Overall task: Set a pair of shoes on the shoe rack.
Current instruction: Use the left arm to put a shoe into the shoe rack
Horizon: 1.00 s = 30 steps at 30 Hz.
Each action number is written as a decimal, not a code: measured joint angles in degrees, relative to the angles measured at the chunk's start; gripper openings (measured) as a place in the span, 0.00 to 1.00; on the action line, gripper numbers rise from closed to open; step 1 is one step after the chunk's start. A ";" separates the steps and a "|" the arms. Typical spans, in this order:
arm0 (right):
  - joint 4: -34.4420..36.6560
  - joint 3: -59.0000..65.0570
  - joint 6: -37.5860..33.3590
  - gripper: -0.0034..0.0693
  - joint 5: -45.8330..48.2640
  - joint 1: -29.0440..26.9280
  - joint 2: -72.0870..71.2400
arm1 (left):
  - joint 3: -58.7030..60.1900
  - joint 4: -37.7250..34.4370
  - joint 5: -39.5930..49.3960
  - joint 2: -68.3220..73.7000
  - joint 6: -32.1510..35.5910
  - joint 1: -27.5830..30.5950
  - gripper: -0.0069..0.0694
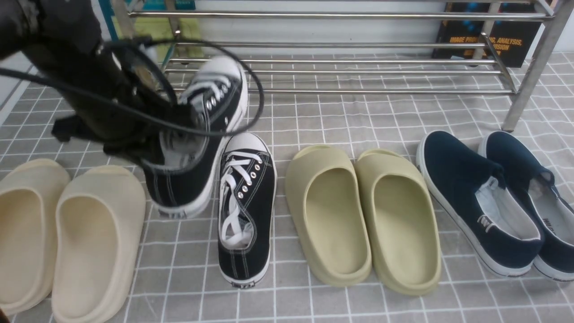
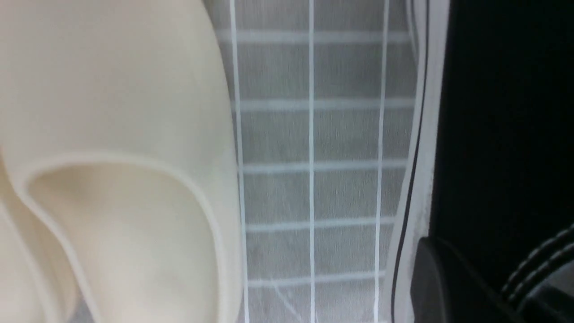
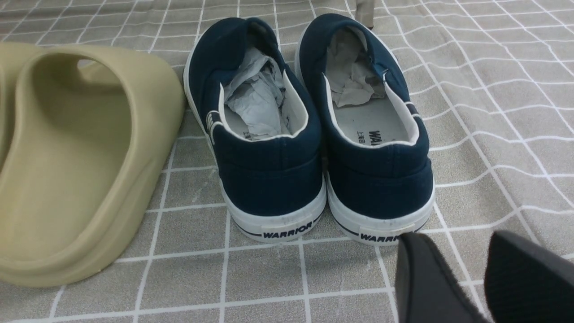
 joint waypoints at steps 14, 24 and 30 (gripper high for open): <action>0.00 0.00 0.00 0.38 0.00 0.00 0.00 | -13.18 6.47 -3.85 16.22 -3.46 0.06 0.07; 0.05 0.00 0.00 0.38 0.00 0.00 0.00 | -34.20 8.29 -6.57 31.46 -9.98 2.10 0.07; 0.05 0.00 0.00 0.38 0.00 0.00 0.00 | -43.05 8.35 -7.20 37.66 -10.92 2.30 0.07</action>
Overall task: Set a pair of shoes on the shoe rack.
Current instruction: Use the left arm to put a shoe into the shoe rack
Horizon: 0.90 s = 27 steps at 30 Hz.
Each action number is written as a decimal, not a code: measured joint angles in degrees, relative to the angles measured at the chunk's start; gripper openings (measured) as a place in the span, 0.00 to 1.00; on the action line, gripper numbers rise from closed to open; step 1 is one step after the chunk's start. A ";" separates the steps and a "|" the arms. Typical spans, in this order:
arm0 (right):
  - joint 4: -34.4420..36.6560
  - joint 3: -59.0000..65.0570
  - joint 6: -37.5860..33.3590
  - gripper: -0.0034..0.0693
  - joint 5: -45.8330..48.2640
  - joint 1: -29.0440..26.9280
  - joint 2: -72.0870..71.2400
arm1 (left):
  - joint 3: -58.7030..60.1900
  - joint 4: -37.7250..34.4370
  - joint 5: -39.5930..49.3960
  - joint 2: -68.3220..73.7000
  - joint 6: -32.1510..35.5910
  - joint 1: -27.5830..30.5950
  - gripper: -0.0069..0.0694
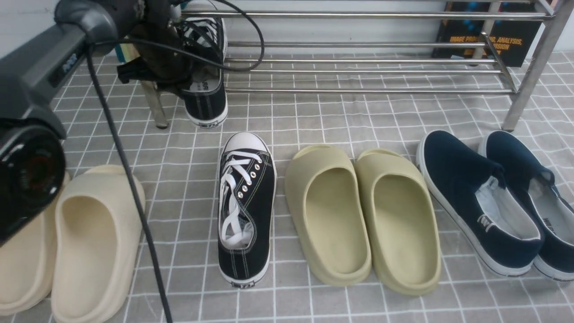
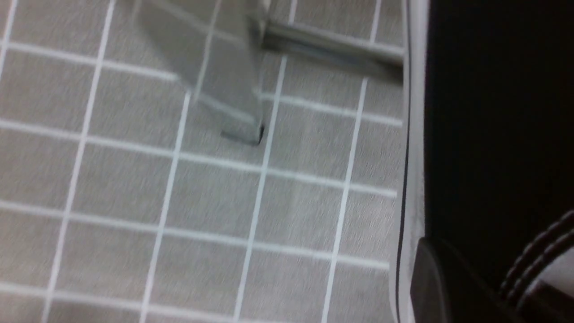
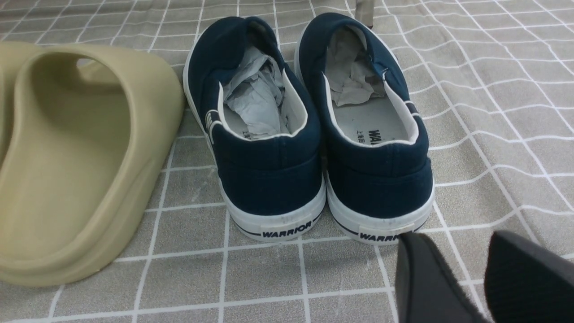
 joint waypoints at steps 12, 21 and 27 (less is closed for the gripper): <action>0.00 0.00 0.00 0.38 0.00 0.00 0.00 | -3.17 0.91 -3.34 1.85 -0.10 -0.05 0.26; 0.00 0.00 0.00 0.38 0.00 0.00 0.00 | -4.84 4.18 10.24 -4.99 2.99 -0.11 0.38; -0.05 0.00 0.00 0.38 0.00 0.00 0.00 | -4.49 3.48 13.49 -10.41 5.66 -0.05 0.38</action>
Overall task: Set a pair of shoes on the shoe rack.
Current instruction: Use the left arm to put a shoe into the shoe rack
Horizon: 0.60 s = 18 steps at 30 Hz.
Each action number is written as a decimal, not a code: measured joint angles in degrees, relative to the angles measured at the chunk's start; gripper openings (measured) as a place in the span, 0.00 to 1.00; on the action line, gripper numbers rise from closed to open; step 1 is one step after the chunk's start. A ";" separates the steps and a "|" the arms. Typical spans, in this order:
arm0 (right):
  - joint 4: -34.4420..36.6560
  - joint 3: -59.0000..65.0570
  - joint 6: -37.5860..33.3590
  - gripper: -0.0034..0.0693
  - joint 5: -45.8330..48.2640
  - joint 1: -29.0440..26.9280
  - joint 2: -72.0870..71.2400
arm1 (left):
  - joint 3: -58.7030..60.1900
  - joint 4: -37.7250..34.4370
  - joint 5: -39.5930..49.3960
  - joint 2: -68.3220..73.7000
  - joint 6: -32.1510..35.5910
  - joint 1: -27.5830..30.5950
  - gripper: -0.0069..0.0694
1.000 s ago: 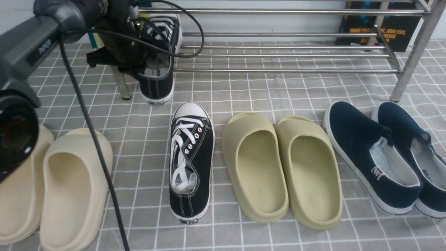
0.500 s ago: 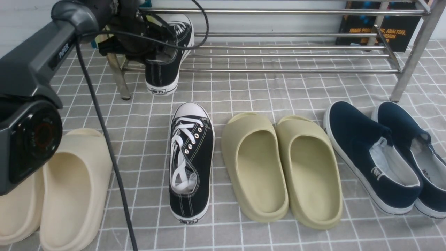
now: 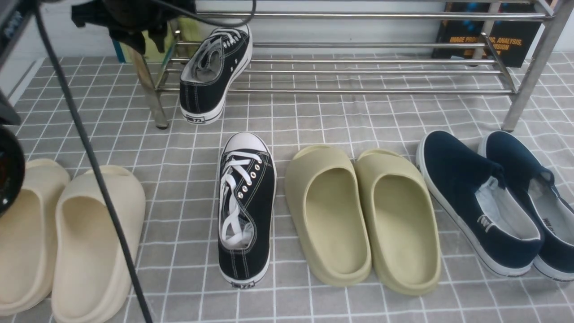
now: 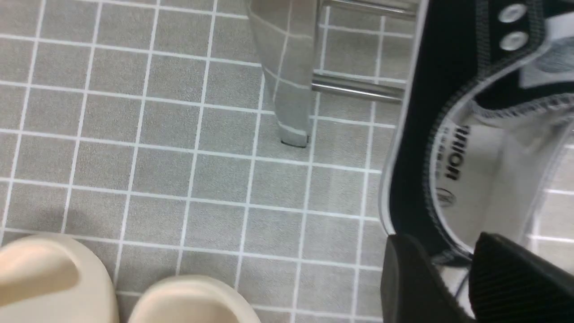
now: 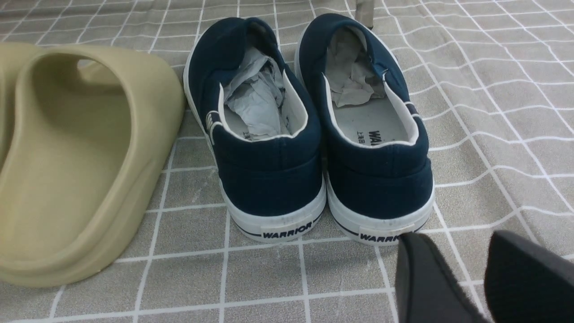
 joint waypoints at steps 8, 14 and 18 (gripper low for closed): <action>0.00 0.00 0.00 0.38 0.00 0.00 0.00 | 15.62 -9.26 -1.61 -1.64 3.12 0.00 0.38; 0.05 0.00 0.00 0.38 0.00 0.00 0.00 | 22.07 -7.98 -10.29 1.23 0.23 0.00 0.38; -0.01 0.00 0.00 0.38 0.00 0.00 0.00 | 22.07 -7.98 -16.22 2.59 -1.43 0.00 0.38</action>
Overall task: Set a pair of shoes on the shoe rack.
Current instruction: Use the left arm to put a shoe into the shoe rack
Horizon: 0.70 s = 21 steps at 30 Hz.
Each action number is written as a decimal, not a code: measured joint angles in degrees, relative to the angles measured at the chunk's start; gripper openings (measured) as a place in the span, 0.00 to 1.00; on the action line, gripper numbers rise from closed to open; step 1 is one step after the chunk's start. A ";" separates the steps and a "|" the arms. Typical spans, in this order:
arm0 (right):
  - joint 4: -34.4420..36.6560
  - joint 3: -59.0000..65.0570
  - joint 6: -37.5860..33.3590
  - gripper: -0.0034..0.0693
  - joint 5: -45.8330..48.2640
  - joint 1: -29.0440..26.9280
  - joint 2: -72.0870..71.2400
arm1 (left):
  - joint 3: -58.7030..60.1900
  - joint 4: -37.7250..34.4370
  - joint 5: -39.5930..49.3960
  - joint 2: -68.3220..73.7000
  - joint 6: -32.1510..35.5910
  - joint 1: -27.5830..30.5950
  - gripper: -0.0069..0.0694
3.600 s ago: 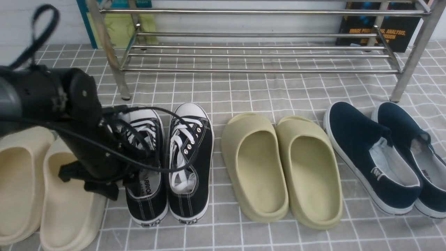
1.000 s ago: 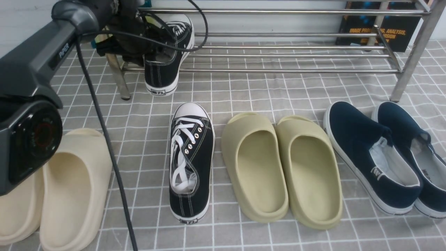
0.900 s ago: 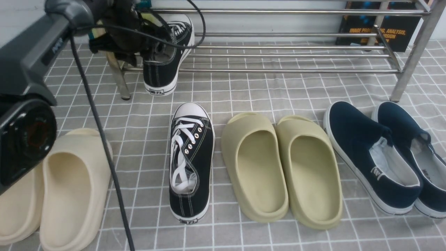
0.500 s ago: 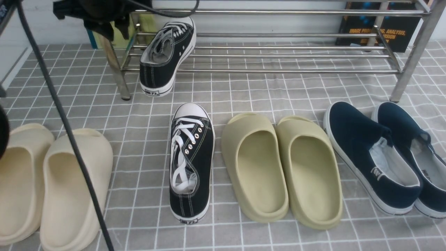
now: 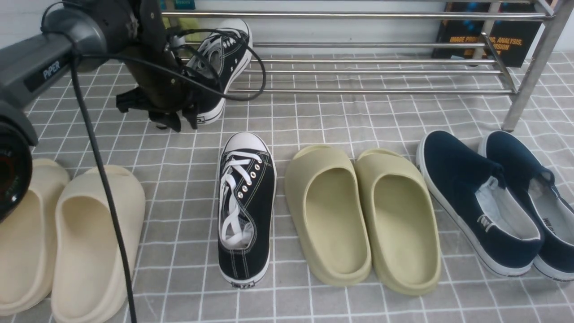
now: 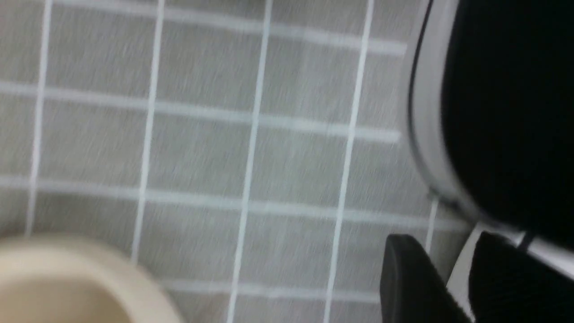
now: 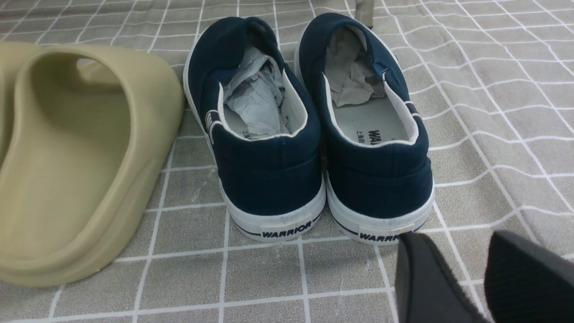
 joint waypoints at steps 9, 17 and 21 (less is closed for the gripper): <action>0.00 0.00 0.00 0.38 0.00 0.00 0.00 | 0.14 -3.36 -8.95 0.25 -0.94 0.00 0.38; 0.00 0.00 0.00 0.38 0.00 0.00 0.00 | -2.11 -0.14 0.04 -1.44 -0.94 0.00 0.38; 0.00 0.00 0.00 0.38 0.00 0.00 0.00 | -5.12 0.66 8.96 -5.01 0.85 0.00 0.38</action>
